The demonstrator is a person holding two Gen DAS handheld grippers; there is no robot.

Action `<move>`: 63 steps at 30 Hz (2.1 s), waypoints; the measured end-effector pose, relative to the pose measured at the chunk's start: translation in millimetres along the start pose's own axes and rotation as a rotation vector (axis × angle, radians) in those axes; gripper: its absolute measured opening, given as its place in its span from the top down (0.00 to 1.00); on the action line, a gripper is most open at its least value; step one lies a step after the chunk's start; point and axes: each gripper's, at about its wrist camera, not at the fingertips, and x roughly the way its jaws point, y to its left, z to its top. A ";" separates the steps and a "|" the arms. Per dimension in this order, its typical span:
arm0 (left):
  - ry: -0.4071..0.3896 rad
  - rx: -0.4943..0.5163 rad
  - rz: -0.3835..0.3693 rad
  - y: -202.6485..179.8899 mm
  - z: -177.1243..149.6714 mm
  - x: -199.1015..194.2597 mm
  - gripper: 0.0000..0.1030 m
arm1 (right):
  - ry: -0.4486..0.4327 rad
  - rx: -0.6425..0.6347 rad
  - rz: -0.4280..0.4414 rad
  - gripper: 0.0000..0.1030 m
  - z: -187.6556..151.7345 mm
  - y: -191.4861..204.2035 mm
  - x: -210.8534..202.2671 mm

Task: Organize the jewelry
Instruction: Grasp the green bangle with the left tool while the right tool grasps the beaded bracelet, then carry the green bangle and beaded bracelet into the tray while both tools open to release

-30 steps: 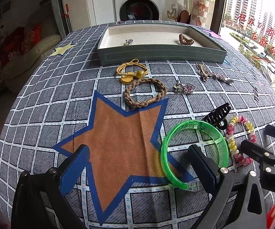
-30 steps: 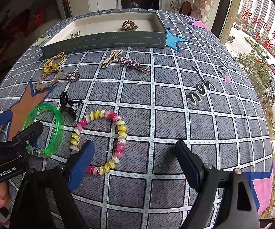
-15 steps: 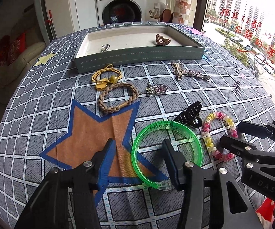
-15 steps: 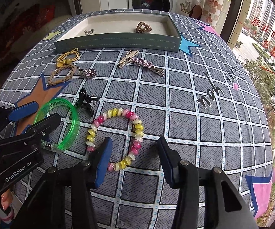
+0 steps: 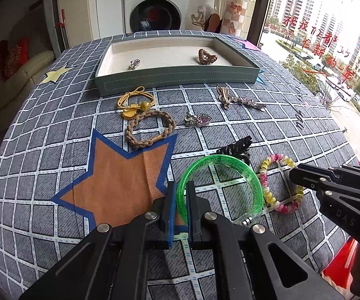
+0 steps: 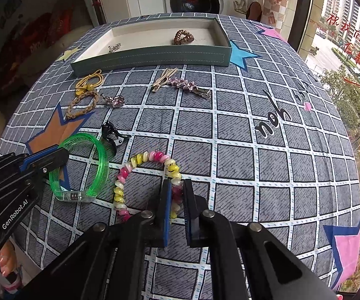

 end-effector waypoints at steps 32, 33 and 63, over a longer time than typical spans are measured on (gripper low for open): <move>-0.224 0.011 -0.032 20.9 91.0 -94.1 0.81 | -0.215 0.070 0.142 0.91 88.4 -36.8 -81.7; -0.229 0.007 -0.026 23.7 96.3 -96.0 0.81 | -0.223 0.065 0.143 0.91 94.4 -36.9 -83.5; -0.143 -0.142 -0.002 74.7 224.7 50.1 0.81 | -0.215 0.072 0.197 0.91 260.7 -40.7 16.9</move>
